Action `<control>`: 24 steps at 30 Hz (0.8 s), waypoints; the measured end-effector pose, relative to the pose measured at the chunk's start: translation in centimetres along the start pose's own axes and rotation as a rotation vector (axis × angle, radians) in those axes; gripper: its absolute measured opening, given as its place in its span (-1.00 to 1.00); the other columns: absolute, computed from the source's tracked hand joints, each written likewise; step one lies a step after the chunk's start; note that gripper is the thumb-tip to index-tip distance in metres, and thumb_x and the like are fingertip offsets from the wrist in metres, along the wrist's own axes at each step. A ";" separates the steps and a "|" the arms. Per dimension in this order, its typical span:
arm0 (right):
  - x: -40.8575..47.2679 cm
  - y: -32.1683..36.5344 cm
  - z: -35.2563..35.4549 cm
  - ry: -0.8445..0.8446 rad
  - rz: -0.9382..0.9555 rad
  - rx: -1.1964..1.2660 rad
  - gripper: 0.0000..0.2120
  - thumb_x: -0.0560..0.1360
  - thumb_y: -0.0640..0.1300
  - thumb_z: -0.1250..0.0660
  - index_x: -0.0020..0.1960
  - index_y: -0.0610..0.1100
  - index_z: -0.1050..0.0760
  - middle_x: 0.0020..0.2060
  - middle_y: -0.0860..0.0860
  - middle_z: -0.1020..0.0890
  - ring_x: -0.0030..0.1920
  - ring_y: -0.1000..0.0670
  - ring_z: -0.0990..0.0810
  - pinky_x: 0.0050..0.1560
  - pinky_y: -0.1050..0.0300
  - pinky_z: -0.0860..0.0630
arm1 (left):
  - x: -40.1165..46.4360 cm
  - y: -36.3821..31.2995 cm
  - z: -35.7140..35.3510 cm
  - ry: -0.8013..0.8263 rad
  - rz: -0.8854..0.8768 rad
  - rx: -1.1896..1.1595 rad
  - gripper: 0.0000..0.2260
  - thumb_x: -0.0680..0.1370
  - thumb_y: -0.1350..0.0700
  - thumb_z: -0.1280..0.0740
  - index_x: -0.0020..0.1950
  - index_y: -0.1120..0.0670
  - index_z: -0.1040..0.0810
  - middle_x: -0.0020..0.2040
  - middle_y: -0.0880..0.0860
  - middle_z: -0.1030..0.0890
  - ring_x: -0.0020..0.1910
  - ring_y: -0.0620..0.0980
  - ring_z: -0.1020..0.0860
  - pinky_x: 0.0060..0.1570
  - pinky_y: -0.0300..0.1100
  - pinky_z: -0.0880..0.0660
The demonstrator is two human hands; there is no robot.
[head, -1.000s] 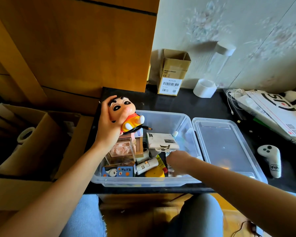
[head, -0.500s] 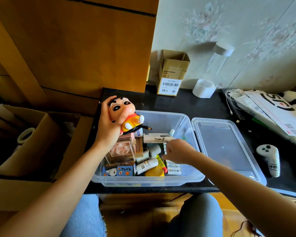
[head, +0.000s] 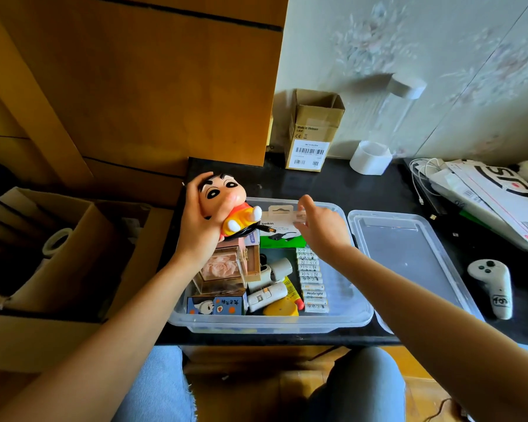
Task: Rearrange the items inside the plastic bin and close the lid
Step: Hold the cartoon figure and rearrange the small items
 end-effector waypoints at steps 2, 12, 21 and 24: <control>0.6 -0.2 0.1 -0.006 0.026 -0.047 -0.74 0.52 -0.04 -0.30 0.14 -0.13 -0.37 -0.17 -0.10 -0.66 -0.22 -0.18 -0.59 -0.31 0.11 -0.40 | 0.0 0.0 0.1 0.000 0.001 0.004 -0.51 0.41 -0.10 -0.39 0.29 -0.08 -0.34 0.17 -0.07 -0.50 0.03 -0.30 -0.54 -0.15 -0.44 -0.48; 1.2 -1.1 -0.5 0.003 0.092 -0.076 -0.77 0.50 0.02 -0.32 0.11 -0.03 -0.47 -0.18 -0.04 -0.67 -0.15 -0.14 -0.61 -0.21 0.15 -0.41 | -0.1 -0.1 -0.1 0.008 -0.001 -0.017 -0.49 0.38 -0.16 -0.39 0.28 -0.11 -0.34 0.15 -0.11 -0.50 0.03 -0.28 -0.55 -0.17 -0.41 -0.50; -0.2 3.6 0.1 -0.109 0.364 -0.164 -0.64 0.45 -0.04 -0.39 0.21 -0.08 -0.44 -0.07 -0.05 -0.60 -0.11 -0.13 -0.59 -0.36 0.14 -0.38 | -0.1 -0.2 -0.2 0.007 -0.001 -0.026 -0.54 0.43 -0.05 -0.37 0.29 -0.06 -0.33 0.13 -0.11 -0.50 0.03 -0.28 -0.56 -0.17 -0.41 -0.50; -0.8 7.2 0.3 -0.138 0.597 -0.191 -0.55 0.31 -0.22 -0.51 0.18 -0.09 -0.55 0.00 -0.11 -0.58 -0.06 -0.15 -0.56 -0.30 0.07 -0.50 | -0.2 -0.2 -0.2 0.005 0.007 -0.035 -0.52 0.42 -0.05 -0.38 0.29 -0.06 -0.33 0.15 -0.09 -0.50 0.05 -0.25 -0.56 -0.15 -0.40 -0.51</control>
Point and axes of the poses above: each hand's wrist, its own x-axis towards the middle knuckle, its own z-axis out of the back of the hand, y = z × x, the point moved 10 cm from there along x, towards the middle knuckle
